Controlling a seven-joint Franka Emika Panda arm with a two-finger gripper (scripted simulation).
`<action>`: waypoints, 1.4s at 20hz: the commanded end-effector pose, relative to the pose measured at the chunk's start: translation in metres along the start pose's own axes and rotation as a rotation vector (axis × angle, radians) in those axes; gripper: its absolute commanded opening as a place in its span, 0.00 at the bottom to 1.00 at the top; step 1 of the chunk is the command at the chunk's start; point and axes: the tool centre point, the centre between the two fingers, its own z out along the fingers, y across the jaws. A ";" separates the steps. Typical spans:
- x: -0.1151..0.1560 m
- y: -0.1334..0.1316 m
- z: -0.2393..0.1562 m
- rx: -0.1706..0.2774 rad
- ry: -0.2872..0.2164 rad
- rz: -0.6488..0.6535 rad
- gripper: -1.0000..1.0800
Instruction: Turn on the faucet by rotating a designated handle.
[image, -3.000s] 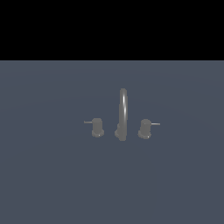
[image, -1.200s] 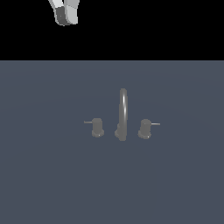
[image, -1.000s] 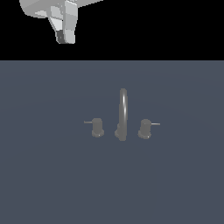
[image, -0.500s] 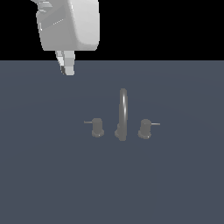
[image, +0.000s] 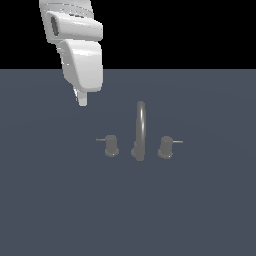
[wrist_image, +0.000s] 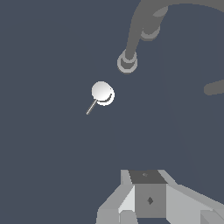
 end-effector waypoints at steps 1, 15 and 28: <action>0.003 -0.008 0.012 0.000 0.000 0.044 0.00; 0.031 -0.049 0.078 -0.007 0.007 0.285 0.00; 0.069 -0.081 0.142 -0.016 0.017 0.522 0.00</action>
